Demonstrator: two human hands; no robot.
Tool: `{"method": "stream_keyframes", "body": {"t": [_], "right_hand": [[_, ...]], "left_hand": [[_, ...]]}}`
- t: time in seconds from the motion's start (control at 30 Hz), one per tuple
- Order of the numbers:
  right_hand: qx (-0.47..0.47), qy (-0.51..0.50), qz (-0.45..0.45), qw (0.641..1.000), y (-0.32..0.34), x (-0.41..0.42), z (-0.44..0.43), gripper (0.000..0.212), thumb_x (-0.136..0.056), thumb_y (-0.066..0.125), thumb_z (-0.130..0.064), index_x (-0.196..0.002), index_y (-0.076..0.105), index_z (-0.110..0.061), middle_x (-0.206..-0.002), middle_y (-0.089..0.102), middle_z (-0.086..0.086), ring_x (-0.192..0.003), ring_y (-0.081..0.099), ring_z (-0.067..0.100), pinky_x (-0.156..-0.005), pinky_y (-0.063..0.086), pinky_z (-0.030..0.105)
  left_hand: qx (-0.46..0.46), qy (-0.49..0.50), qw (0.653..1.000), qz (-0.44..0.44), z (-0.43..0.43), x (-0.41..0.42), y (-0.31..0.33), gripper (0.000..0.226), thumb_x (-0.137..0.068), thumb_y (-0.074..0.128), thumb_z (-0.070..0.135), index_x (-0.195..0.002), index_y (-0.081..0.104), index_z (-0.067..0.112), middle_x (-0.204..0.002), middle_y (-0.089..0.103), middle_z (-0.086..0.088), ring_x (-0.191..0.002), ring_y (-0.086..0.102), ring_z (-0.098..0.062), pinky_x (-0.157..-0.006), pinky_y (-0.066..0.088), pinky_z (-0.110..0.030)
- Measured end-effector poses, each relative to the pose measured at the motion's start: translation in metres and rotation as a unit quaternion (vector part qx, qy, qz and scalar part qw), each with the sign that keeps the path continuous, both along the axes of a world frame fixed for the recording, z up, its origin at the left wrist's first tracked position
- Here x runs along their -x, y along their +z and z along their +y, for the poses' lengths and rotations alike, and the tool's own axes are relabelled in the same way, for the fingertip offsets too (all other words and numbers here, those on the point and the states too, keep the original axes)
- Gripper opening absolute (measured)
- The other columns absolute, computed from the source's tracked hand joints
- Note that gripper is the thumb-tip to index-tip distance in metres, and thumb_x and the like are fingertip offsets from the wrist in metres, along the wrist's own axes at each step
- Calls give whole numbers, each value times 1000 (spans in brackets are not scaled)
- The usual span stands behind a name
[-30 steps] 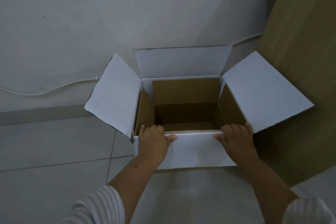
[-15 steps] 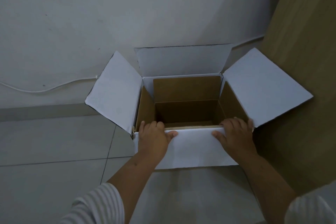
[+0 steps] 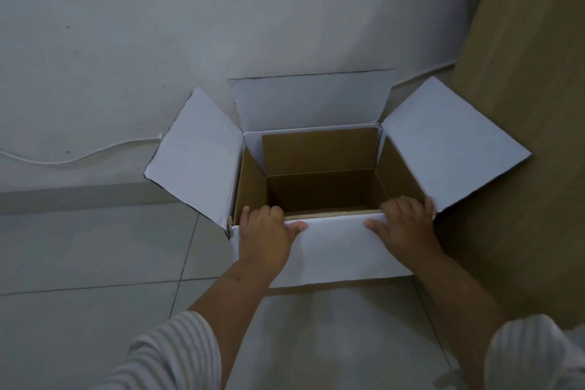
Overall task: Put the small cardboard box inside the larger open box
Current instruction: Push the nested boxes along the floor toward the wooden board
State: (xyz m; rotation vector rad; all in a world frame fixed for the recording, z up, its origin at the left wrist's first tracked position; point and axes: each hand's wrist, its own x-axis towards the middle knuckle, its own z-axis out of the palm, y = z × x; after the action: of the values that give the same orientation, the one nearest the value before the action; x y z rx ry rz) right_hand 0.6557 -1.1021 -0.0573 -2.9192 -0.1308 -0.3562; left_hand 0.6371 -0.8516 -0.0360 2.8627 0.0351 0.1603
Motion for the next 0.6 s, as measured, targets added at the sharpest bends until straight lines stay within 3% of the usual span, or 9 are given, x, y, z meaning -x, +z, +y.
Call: {"method": "stream_keyframes", "body": {"t": [0.3,0.47,0.6], "right_hand": [[11,-1,11,1000,3,-4,1,43,-86,51,-50,-109,58,-14,-117,60,10,-117,47,30,-113,10,56],[25,0,47,999,13,-5,3,45,-89,43,-51,-117,53,-17,-126,55,9,-123,41,28,-114,5,53],[40,-2,49,998,15,0,4,45,-89,41,-53,-117,52,-18,-127,55,8,-124,41,27,-114,9,54]], "left_hand": [[-3,-3,1000,-1,0,-3,2,50,-89,41,61,-107,59,18,-112,64,-1,-112,54,-18,-118,17,-39],[5,-6,1000,17,2,-8,4,50,-88,42,61,-109,58,18,-113,64,-2,-113,54,-20,-118,17,-41],[-3,-14,1000,27,3,-6,5,51,-89,43,60,-114,56,18,-116,61,-4,-116,52,-21,-118,16,-42]]}}
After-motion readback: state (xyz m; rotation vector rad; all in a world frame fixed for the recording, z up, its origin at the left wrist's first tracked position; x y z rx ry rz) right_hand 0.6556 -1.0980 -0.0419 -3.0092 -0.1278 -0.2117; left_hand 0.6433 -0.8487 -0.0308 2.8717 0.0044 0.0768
